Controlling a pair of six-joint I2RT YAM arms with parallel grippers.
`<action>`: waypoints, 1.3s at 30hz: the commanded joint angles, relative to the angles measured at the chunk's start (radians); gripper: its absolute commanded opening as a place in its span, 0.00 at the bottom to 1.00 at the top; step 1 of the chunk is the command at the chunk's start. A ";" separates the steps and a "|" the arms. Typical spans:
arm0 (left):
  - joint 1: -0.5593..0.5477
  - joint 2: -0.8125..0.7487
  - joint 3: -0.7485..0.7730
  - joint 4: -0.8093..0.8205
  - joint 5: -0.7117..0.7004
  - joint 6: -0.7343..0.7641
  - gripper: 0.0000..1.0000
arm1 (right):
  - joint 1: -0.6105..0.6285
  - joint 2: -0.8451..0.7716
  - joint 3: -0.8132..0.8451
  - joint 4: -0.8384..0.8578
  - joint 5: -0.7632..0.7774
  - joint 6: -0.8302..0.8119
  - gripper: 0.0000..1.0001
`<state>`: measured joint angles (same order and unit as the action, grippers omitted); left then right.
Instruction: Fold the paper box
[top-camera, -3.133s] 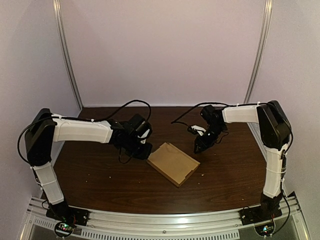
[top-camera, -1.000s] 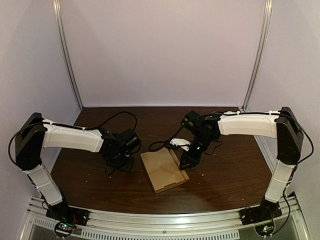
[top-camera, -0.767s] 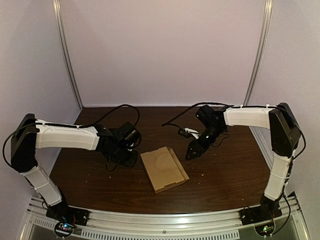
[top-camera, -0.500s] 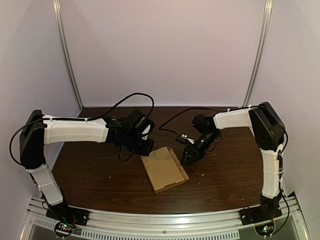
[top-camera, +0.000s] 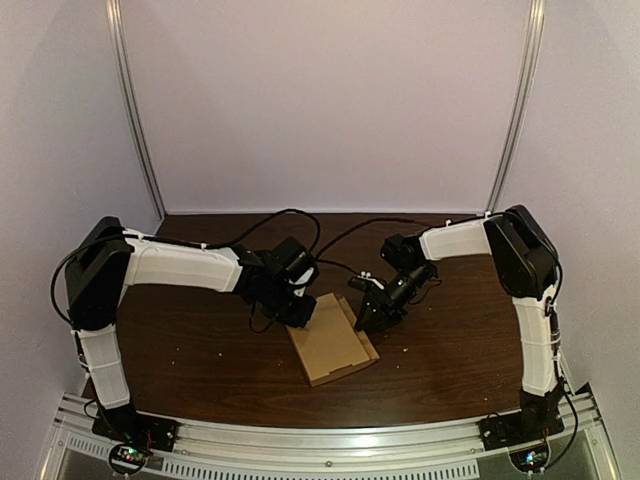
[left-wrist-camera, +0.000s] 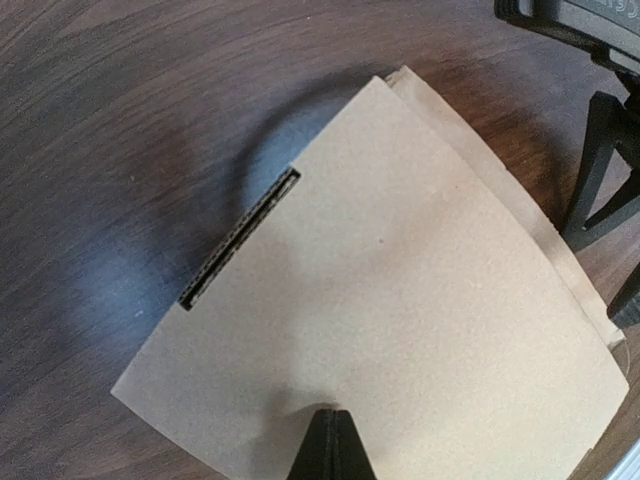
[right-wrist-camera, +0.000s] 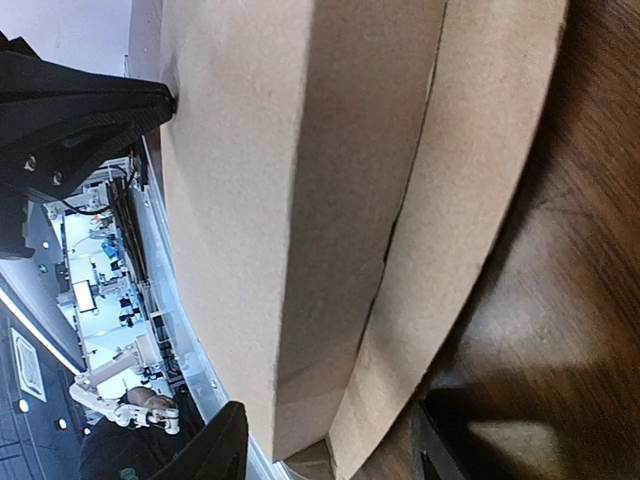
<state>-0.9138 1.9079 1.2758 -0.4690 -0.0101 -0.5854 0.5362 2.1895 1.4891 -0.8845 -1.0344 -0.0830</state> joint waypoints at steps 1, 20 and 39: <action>-0.007 0.039 -0.016 0.006 0.038 -0.016 0.00 | 0.000 0.060 0.011 -0.011 -0.027 0.015 0.56; -0.006 0.065 -0.082 0.100 0.057 -0.076 0.00 | 0.214 -0.108 0.054 -0.044 0.408 -0.035 0.54; -0.011 -0.108 -0.092 0.081 -0.020 -0.049 0.00 | 0.174 -0.095 0.016 -0.008 0.302 -0.017 0.56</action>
<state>-0.9115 1.8793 1.2018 -0.3336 -0.0059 -0.6601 0.7307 2.0960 1.5204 -0.9577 -0.6773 -0.0803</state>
